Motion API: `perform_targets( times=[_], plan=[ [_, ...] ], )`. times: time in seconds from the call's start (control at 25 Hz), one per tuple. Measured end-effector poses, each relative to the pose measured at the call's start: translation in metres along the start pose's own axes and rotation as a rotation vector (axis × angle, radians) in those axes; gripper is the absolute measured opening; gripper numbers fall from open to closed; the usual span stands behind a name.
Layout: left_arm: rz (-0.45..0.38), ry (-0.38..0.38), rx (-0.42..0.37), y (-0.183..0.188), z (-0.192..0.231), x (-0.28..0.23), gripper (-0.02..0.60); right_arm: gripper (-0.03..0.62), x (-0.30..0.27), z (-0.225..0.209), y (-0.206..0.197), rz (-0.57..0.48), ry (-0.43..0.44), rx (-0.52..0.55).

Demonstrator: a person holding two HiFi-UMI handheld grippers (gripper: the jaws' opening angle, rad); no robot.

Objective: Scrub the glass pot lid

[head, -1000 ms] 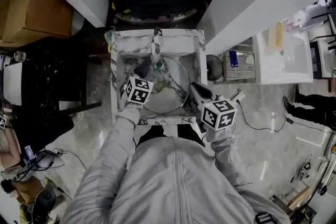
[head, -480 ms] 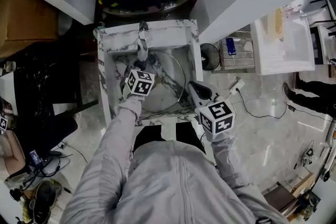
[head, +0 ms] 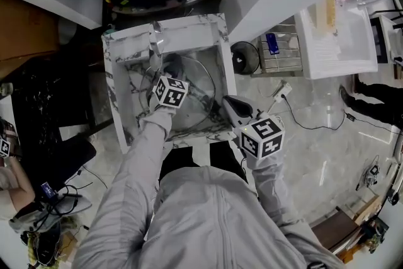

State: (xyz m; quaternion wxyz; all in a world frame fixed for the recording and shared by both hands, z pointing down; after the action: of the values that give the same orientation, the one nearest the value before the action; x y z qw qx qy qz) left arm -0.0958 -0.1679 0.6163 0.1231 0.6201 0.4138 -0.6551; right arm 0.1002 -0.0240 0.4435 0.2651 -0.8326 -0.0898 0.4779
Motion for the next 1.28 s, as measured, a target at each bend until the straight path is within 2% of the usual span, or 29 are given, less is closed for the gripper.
perform_targets(
  times=[0.4,0.64,0.88,1.28],
  plan=[
    [0.008,-0.08,-0.034,0.008,-0.032,-0.007,0.089,0.032,0.006,-0.016,-0.014,0.016,-0.017,-0.07],
    [-0.012,-0.149,-0.087,0.011,-0.048,-0.006,0.089,0.034,0.007,-0.018,-0.016,0.013,0.0,-0.121],
    [-0.008,-0.224,-0.139,0.013,-0.064,-0.006,0.089,0.034,0.006,-0.015,-0.016,0.025,0.003,-0.122],
    [-0.002,-0.294,-0.236,0.012,-0.084,-0.001,0.089,0.034,0.009,-0.004,-0.02,0.061,0.017,-0.113]
  ],
)
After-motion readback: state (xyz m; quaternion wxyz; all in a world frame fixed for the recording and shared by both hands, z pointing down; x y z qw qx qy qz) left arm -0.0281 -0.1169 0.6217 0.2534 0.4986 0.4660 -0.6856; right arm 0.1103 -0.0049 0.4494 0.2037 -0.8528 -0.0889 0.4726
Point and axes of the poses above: the fingertips, and each gripper's own axes: x backward along the fingers, z to its left, y out of its top, the point moved 8 cm from there along x, backward along the fingers, and after that the axes turned 15 degrees about z, right-handed, at the moved point
